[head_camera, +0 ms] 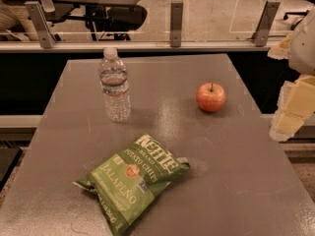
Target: Move green jalapeno chip bag near water bottle
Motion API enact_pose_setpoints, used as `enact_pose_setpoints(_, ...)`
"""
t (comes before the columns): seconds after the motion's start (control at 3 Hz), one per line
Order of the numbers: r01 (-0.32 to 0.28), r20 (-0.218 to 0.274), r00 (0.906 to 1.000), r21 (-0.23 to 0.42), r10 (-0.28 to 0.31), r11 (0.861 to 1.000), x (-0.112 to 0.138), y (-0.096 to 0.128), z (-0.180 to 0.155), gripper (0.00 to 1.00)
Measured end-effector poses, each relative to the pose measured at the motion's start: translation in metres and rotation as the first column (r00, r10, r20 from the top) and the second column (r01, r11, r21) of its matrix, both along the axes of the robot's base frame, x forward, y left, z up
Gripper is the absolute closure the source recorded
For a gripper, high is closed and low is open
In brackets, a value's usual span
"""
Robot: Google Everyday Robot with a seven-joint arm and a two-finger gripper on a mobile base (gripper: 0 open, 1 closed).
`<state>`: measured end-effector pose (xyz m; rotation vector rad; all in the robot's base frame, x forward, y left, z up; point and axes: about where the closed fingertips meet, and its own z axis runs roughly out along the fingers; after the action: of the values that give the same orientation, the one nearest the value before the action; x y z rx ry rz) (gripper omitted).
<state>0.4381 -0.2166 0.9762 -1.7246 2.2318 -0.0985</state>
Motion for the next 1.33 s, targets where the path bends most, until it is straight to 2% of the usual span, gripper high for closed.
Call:
enact_pose_setpoints(0.33, 0.000, 0.000, 1.0000, 0.000, 0.000, 1.000, 0.000, 0.000, 0.000, 0.00)
enact_pose_setpoints(0.67, -0.041, -0.005, 0.9991, 0.029, 0.041, 0.999, 0.000, 0.015, 0.003, 0.00)
enact_pose_setpoints(1.0, -0.130, -0.009, 0.9913, 0.092, 0.131, 0.987, -0.001, 0.058, 0.002, 0.00)
enact_pose_setpoints(1.33, -0.234, -0.012, 0.9711, 0.142, 0.238, 0.962, -0.010, 0.113, -0.007, 0.00)
